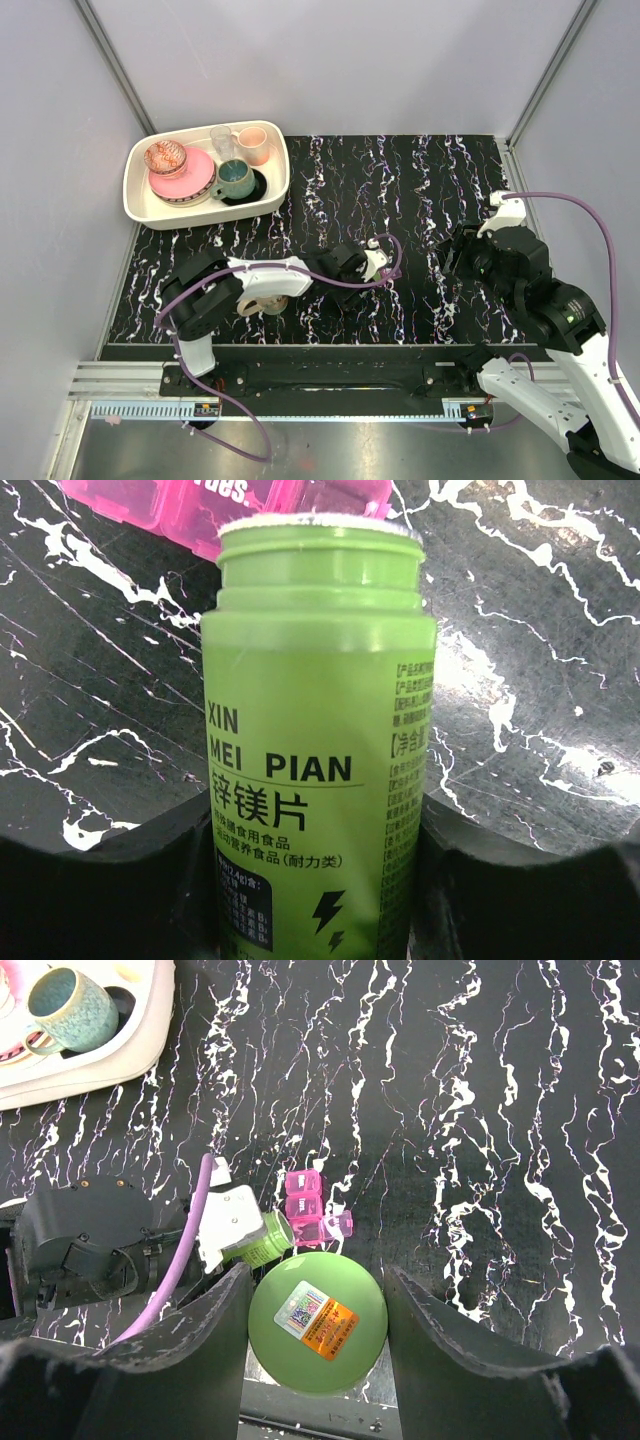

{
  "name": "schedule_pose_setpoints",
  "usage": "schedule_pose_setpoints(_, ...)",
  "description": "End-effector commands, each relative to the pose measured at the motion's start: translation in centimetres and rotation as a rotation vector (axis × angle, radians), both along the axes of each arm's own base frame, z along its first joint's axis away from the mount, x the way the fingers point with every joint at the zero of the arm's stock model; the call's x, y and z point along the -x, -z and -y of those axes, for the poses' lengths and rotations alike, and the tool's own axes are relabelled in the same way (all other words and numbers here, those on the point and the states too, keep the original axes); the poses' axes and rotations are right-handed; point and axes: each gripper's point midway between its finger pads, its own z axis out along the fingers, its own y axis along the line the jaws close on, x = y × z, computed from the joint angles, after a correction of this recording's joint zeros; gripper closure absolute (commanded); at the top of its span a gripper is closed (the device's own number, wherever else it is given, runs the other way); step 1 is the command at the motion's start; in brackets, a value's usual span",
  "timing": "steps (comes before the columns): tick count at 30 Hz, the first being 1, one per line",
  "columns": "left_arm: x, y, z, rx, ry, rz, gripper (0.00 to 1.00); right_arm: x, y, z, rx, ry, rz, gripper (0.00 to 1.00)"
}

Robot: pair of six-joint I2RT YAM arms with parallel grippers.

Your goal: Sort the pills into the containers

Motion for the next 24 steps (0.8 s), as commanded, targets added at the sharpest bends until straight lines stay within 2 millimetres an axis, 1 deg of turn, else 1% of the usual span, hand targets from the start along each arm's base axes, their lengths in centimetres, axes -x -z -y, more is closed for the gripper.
schedule_pose_setpoints(1,-0.7,-0.5,0.5,-0.012,0.000,0.009,1.00,-0.3,-0.3,0.2,0.009,0.007,0.022,1.00)
schedule_pose_setpoints(11,-0.6,0.1,0.1,-0.060,0.026,-0.001,1.00,-0.2,-0.2,0.4,0.010,0.015,0.023,1.00)
schedule_pose_setpoints(17,-0.7,0.2,0.2,-0.074,0.035,-0.004,1.00,-0.1,-1.3,1.1,0.006,0.042,0.062,1.00)
schedule_pose_setpoints(24,-0.9,-0.1,0.2,-0.088,0.047,-0.004,1.00,0.0,-1.4,1.2,0.001,0.045,0.066,1.00)
